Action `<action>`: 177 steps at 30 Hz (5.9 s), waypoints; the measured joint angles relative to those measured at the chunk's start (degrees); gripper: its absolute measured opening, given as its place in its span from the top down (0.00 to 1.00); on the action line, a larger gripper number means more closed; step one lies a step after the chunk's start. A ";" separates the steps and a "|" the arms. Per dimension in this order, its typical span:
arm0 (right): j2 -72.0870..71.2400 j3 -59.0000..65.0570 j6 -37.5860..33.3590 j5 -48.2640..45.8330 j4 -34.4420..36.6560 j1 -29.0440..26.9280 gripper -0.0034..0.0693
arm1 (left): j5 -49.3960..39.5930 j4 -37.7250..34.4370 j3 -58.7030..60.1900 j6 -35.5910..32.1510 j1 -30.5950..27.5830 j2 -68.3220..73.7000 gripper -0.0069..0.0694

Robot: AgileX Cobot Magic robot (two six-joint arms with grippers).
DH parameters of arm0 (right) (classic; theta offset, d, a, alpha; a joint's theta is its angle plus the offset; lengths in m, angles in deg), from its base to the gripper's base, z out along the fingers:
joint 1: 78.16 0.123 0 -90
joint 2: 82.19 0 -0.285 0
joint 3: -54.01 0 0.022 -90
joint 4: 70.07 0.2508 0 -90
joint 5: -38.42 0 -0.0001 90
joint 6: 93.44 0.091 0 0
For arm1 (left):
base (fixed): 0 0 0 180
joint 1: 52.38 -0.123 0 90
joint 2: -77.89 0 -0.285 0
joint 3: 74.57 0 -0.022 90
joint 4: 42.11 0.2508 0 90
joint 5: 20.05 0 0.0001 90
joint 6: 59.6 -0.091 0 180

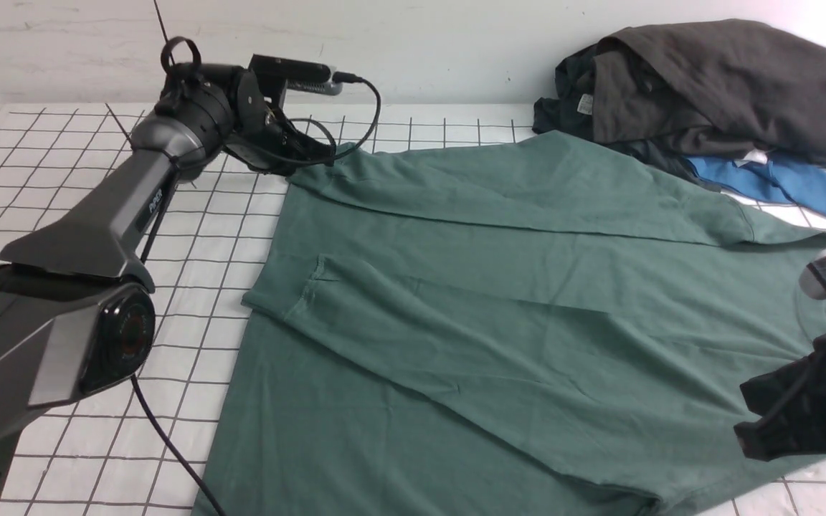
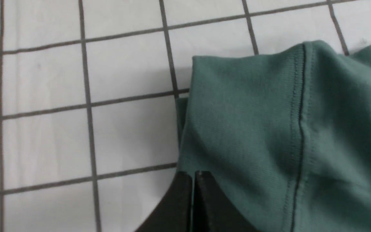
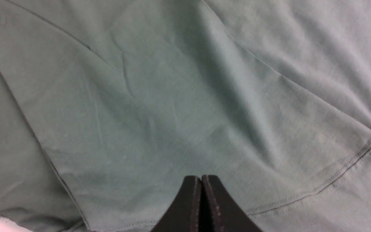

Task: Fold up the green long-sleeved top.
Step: Use the left arm to clamp the cuff farthest from it, then use the left arm to drag and drop the cuff onto the cuff closest to the left arm, then use both arms simultaneously to clamp the lower edge of the clothing fabric, then use both arms to drag the lower edge of the fabric forward and fold it over the upper edge

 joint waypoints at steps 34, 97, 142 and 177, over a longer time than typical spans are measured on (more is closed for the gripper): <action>0.00 0.57 -0.13 -1.76 -0.94 0.00 0.97 | 0.65 -6.44 -4.64 -7.64 1.10 2.54 0.92; -10.19 0.57 -0.13 -6.30 -1.32 0.00 0.97 | -21.58 8.74 49.95 -1.42 5.71 -35.89 0.92; -10.24 -0.98 -9.22 -13.25 3.90 0.00 0.97 | 4.59 8.15 102.72 -34.68 21.55 -65.20 0.91; 22.71 -11.49 11.06 -5.92 -43.21 -3.99 0.95 | 8.65 7.66 91.28 -9.49 9.82 -73.33 0.91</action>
